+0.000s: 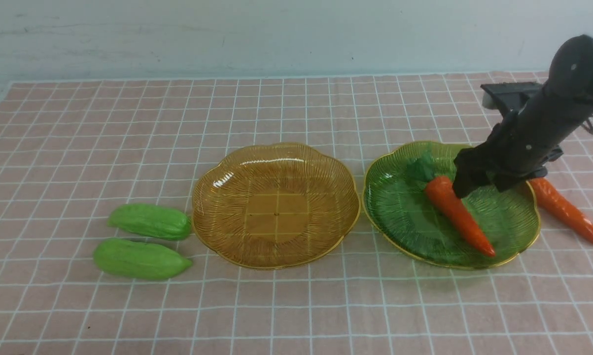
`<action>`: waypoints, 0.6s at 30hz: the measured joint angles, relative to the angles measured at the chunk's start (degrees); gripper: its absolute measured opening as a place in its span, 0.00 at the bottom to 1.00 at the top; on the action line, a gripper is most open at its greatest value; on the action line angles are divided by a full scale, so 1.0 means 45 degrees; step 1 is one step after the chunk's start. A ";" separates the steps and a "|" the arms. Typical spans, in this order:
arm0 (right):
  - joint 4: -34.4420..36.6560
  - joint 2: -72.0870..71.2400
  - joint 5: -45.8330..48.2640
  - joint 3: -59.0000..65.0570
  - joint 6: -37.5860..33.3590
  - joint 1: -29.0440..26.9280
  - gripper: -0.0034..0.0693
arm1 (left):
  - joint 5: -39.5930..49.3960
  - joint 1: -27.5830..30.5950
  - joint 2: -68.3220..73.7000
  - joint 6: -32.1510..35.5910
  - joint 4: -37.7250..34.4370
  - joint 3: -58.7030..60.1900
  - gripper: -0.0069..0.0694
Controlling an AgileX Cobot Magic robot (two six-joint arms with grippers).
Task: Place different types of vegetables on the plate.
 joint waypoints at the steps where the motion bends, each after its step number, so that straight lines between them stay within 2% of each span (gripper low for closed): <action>1: -0.0360 0.0000 0.0054 -0.0053 0.0059 0.0000 0.86 | 0.0000 0.0000 0.0000 0.0000 0.0000 0.0000 0.09; 8: -0.3346 0.0000 0.0523 -0.0339 0.1494 -0.0531 0.83 | 0.0000 0.0000 0.0000 0.0000 0.0000 0.0000 0.09; 10: -0.4287 0.0000 0.0734 -0.0296 0.2413 -0.1163 0.80 | 0.0000 0.0000 0.0000 0.0000 0.0000 0.0000 0.09; 13: -0.4437 0.0103 0.0846 -0.0271 0.3156 -0.1968 0.78 | 0.0000 0.0000 0.0000 0.0000 0.0003 0.0000 0.09; 18: -0.4085 0.0547 0.1238 -0.0271 0.3156 -0.2244 0.77 | 0.0000 0.0000 0.0000 0.0000 0.0003 0.0000 0.09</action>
